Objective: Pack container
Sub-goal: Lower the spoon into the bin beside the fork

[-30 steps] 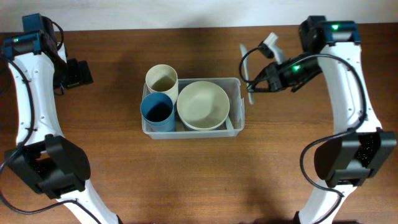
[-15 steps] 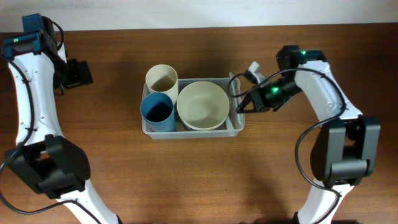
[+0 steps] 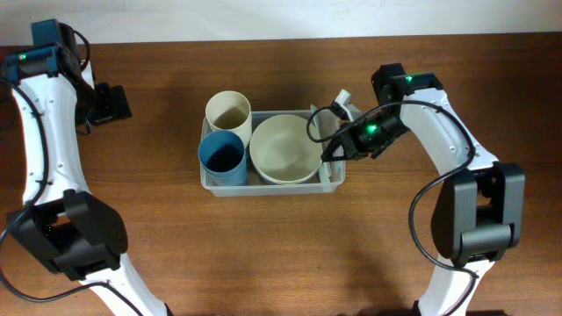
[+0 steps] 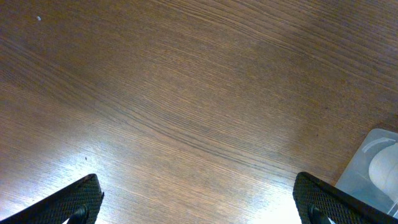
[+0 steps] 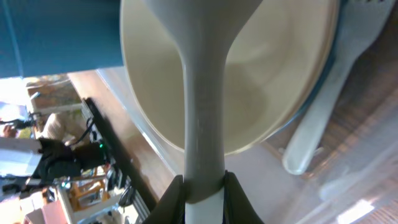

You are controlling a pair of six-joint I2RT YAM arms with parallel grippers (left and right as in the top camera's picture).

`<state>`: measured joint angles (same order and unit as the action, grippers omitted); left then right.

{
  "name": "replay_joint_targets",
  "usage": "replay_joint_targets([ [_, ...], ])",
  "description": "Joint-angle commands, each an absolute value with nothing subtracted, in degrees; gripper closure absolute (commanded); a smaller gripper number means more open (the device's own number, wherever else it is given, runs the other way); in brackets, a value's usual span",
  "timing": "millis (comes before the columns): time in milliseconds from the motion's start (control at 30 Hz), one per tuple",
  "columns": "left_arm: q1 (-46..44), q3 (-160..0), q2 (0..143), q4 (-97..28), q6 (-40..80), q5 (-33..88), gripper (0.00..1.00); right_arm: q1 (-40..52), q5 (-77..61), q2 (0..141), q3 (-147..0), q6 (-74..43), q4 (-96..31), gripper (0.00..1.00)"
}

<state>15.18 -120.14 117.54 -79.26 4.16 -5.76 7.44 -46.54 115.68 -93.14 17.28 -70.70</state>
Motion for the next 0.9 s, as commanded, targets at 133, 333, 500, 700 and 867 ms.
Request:
replay_joint_targets([
  [133, 15.40, -121.05, 117.43, -79.26, 4.73, -5.32, 0.00, 7.38, -42.74, 114.96, -92.79, 14.24, -69.17, 0.88],
  [333, 15.40, -121.05, 117.43, -79.26, 4.73, -5.32, 0.00, 7.38, -41.04, 114.96, -92.79, 14.02, -69.19, 0.89],
  [500, 15.40, -121.05, 117.43, -79.26, 4.73, -5.32, 0.00, 7.38, -40.36, 114.96, -92.77, 13.89, -69.17, 0.89],
  [700, 15.40, -121.05, 117.43, -79.26, 4.73, -5.32, 0.00, 7.38, -39.77, 114.96, -92.79, 12.99, -69.14, 0.87],
  [867, 15.40, -121.05, 117.43, -79.26, 4.73, -5.32, 0.00, 7.38, -39.79, 114.96, -92.79, 12.99, -69.14, 0.67],
])
